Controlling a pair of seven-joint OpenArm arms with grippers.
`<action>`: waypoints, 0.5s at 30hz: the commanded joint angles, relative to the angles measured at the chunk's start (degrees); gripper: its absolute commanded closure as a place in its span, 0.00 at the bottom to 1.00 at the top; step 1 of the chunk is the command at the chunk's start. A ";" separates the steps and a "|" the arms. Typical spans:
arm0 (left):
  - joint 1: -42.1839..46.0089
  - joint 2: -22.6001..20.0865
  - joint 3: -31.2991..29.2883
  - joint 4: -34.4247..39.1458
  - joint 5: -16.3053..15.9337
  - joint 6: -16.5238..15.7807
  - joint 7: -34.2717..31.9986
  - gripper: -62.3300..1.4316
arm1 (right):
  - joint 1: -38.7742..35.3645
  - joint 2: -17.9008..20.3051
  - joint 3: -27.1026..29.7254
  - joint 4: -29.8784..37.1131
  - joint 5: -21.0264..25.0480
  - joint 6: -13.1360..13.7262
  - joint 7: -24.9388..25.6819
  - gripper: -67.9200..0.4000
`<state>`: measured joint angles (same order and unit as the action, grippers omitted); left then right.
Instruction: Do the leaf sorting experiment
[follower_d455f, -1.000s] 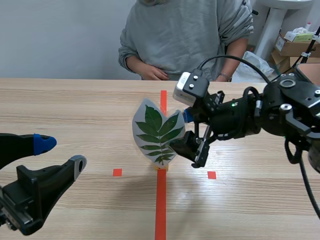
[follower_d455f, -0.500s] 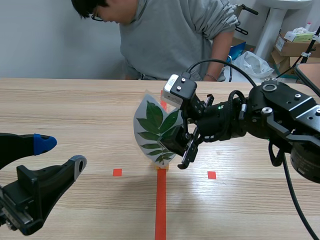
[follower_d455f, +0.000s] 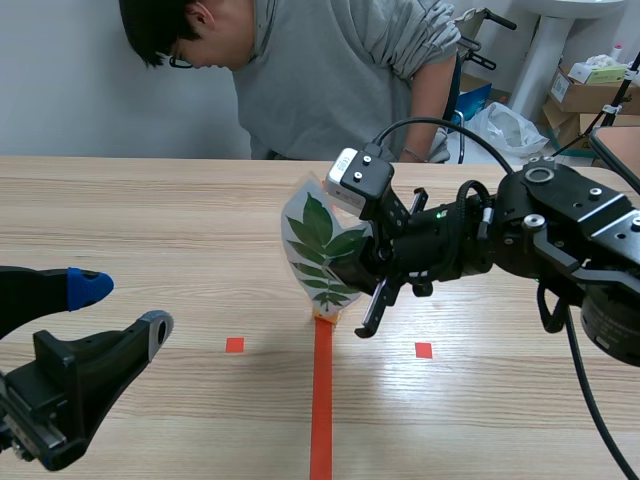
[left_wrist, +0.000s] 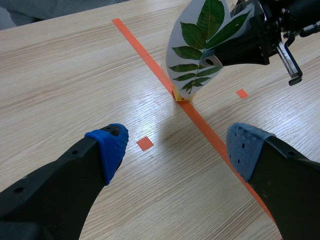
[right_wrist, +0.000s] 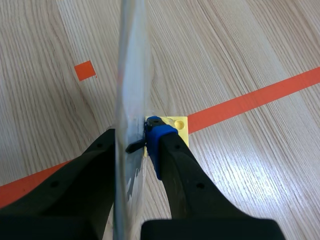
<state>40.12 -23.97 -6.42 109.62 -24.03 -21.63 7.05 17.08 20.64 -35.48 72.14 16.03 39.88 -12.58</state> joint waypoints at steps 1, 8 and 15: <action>-0.31 0.15 -0.35 0.55 -0.31 -0.15 -0.96 0.29 | 0.68 0.83 0.66 1.57 0.70 0.00 0.00 0.98; -0.31 0.13 -0.35 0.55 -0.31 -0.15 -0.96 0.29 | -3.69 3.08 7.54 7.06 1.60 -4.00 -2.03 0.98; -0.31 0.13 -0.35 0.55 -0.31 -0.15 -0.98 0.29 | -12.24 3.96 21.38 10.58 4.44 -6.08 -3.65 0.98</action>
<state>40.12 -23.97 -6.42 109.62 -24.03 -21.63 7.05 4.73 24.14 -14.92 81.78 19.64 33.80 -16.99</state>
